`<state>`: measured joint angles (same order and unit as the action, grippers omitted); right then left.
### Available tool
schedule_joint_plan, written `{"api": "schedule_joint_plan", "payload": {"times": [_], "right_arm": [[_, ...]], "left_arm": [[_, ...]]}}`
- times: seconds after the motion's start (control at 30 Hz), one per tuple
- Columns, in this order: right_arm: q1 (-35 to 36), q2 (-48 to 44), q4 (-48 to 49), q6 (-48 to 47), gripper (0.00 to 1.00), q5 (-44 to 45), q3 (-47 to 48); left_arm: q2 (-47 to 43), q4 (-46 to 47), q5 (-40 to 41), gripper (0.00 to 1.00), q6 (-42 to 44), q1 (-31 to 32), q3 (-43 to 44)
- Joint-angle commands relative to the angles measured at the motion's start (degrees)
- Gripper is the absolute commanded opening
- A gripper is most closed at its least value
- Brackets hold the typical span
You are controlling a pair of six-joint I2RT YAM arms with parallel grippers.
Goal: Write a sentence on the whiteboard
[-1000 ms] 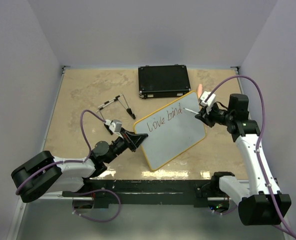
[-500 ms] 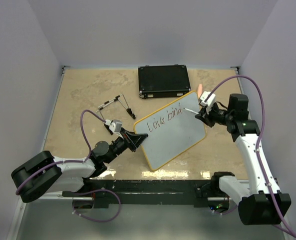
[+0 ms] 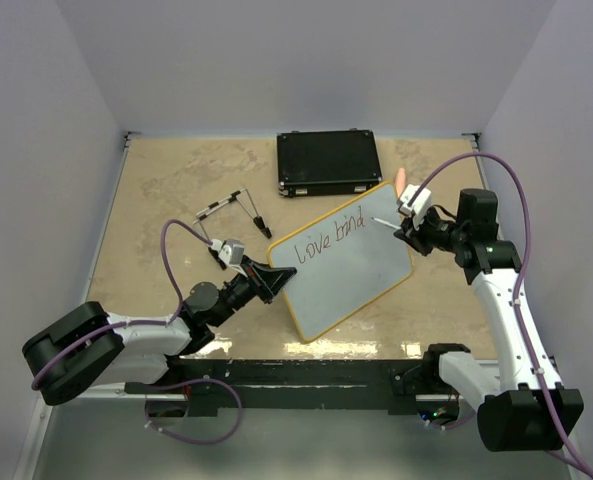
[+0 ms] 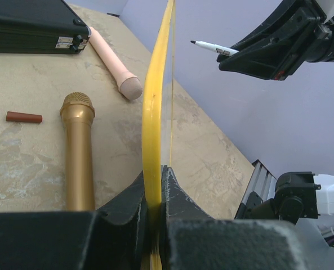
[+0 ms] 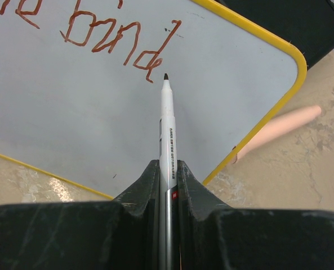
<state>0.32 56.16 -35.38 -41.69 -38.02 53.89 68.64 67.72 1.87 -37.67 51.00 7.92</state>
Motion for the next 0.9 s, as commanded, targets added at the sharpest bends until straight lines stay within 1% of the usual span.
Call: {"api": "schedule_joint_plan", "payload": {"times": [0.0, 0.87], "right_arm": [[-0.1, -0.4, -0.2, -1.1, 0.0, 0.0, 1.0], [-0.2, -0.4, -1.1, -1.4, 0.0, -0.5, 1.9]], "left_arm": [[0.8, -7.7, -3.4, 0.0, 5.4, 0.1, -0.2], [-0.6, -7.9, -2.1, 0.0, 5.4, 0.0, -1.0]]}}
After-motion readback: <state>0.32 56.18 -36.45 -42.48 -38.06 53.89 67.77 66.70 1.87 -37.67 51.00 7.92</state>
